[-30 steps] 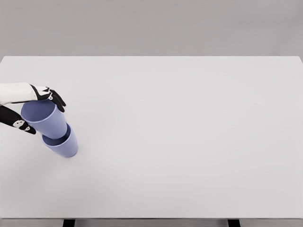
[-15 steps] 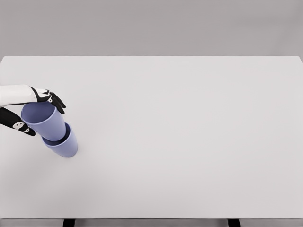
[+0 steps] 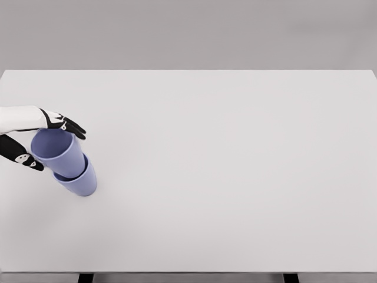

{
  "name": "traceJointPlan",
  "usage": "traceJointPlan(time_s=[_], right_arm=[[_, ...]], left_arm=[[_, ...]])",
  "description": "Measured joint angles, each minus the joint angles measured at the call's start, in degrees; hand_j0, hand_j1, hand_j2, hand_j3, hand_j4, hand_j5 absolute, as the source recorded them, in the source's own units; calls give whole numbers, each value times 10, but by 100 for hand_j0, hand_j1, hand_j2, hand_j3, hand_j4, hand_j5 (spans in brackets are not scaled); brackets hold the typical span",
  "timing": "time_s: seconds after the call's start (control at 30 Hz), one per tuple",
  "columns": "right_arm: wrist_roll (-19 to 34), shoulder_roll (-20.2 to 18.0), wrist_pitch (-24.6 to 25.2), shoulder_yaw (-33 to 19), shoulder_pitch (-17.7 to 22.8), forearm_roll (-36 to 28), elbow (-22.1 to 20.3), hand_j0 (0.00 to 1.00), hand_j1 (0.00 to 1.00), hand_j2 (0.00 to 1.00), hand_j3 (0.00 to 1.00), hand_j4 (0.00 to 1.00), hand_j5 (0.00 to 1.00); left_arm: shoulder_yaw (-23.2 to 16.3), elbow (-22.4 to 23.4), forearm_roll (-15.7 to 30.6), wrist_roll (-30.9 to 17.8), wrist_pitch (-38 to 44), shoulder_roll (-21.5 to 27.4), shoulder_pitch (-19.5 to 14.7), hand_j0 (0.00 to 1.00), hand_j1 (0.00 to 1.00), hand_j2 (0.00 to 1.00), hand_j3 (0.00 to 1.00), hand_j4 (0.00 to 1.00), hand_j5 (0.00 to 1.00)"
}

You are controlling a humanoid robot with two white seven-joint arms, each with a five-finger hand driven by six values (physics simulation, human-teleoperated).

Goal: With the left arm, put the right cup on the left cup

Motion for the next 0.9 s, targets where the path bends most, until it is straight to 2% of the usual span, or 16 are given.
traceJointPlan(time_s=[0.27,0.43,0.5,0.57,0.6,0.9], right_arm=[[0,0,0,0,0,0,0,100,100,100,100,100,100],[0,0,0,0,0,0,0,100,100,100,100,100,100],[0,0,0,0,0,0,0,100,100,100,100,100,100],[0,0,0,0,0,0,0,100,100,100,100,100,100],[0,0,0,0,0,0,0,100,100,100,100,100,100],[0,0,0,0,0,0,0,100,100,100,100,100,100]], left_arm=[[4,-5,3,0,0,4,-4,100,100,100,100,100,100],[33,-46,37,0,0,53,-11,100,100,100,100,100,100],[58,-63,59,0,0,69,-23,100,100,100,100,100,100],[76,-72,74,0,0,71,-68,100,100,100,100,100,100],[82,-74,80,0,0,61,-83,100,100,100,100,100,100],[89,-81,91,0,0,-107,-86,100,100,100,100,100,100]])
